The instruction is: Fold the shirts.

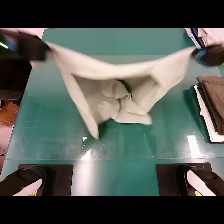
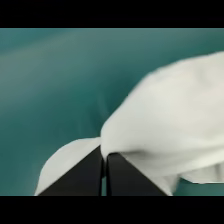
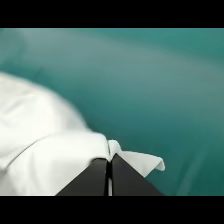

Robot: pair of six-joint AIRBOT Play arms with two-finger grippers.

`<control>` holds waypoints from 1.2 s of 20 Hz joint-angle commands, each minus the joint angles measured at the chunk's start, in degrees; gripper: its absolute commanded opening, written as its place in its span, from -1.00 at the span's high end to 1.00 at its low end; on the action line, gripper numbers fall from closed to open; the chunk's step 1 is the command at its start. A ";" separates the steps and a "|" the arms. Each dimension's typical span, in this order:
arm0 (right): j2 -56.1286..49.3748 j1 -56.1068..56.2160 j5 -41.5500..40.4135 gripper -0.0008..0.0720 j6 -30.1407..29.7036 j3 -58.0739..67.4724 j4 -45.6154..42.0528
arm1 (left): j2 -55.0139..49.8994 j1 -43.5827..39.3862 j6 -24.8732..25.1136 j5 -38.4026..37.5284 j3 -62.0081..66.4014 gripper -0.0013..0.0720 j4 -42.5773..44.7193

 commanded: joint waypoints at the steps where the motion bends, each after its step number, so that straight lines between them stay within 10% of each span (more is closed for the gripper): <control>1: 3.28 -4.81 -2.21 0.94 0.90 13.42 -0.04 | 0.42 0.76 1.40 -1.86 14.32 0.90 0.68; 14: -0.52 -18.29 4.44 0.94 4.74 40.70 0.44 | 9.46 0.76 4.96 -0.39 18.40 0.90 -13.42; 18: -5.11 -18.23 7.61 0.94 6.43 31.76 8.22 | 6.43 0.76 7.28 -1.38 4.15 0.90 -5.68; 24: -20.92 -4.61 11.61 0.94 10.54 17.55 -2.64 | -14.64 2.19 7.34 -0.74 -10.49 0.90 -0.24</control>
